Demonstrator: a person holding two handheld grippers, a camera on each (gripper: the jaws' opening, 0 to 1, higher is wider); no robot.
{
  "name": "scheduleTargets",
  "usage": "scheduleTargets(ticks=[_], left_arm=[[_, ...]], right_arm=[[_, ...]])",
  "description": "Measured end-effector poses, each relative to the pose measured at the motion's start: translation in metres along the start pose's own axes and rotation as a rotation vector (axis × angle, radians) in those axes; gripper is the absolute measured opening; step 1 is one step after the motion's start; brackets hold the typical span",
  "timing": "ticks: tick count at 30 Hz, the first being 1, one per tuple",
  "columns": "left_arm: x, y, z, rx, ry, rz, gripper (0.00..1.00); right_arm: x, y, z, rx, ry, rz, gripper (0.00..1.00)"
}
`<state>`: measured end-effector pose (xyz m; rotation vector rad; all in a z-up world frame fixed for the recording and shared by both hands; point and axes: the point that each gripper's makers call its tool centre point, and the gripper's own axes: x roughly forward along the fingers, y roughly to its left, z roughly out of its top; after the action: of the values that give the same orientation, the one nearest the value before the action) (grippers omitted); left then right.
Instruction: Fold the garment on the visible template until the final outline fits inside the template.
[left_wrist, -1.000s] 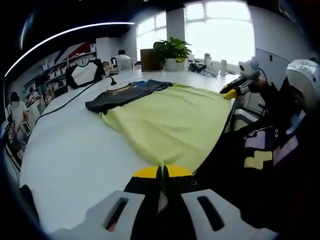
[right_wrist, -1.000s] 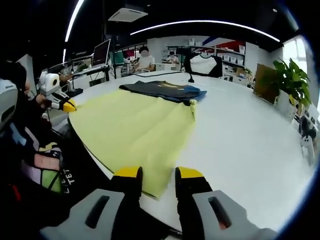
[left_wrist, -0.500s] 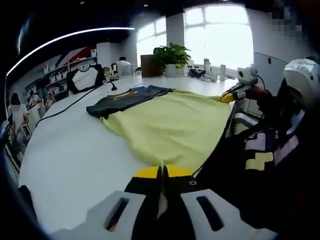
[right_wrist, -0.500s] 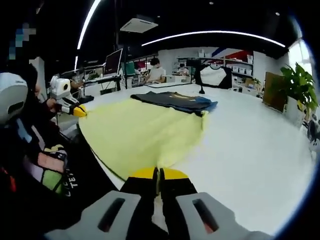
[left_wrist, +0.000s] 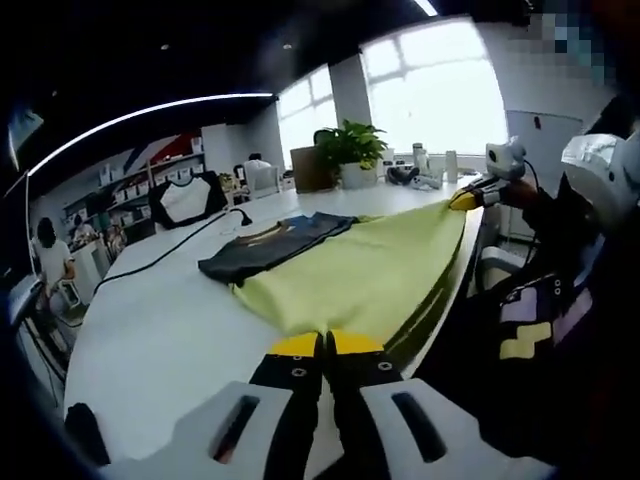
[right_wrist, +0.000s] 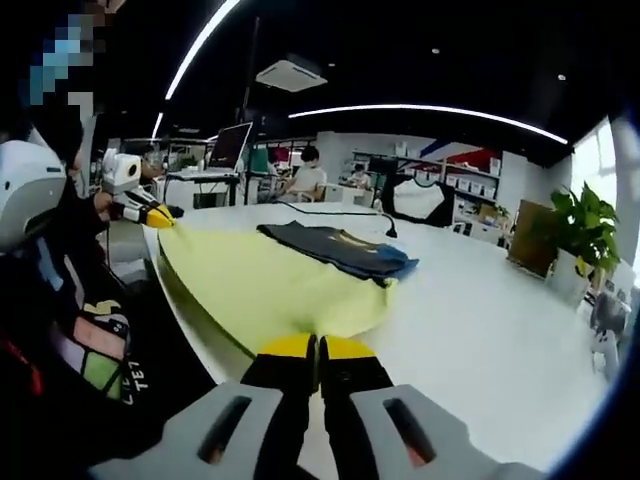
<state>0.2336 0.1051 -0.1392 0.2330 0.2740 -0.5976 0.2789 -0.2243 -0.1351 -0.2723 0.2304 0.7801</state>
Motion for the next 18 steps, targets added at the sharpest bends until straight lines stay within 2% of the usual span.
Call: scheduleTargets(ticks=[3,9,11,18], left_arm=[[-0.005,0.005,0.008,-0.001,-0.018,0.022,0.01],[-0.013,0.012,0.026,0.003,-0.058,0.047,0.01],[-0.014,0.016,0.031,0.002,-0.066,0.065,0.01],[-0.021,0.025,0.065,0.056,-0.14,0.099,0.01]], right_arm=[[-0.003,0.005,0.01,-0.044,-0.001,-0.01,0.0],[-0.008,0.003,0.026,-0.014,-0.009,-0.028,0.0],[-0.009,0.001,0.037,-0.014,-0.044,-0.037,0.0],[-0.01,-0.009,0.063,-0.055,-0.072,-0.07,0.0]])
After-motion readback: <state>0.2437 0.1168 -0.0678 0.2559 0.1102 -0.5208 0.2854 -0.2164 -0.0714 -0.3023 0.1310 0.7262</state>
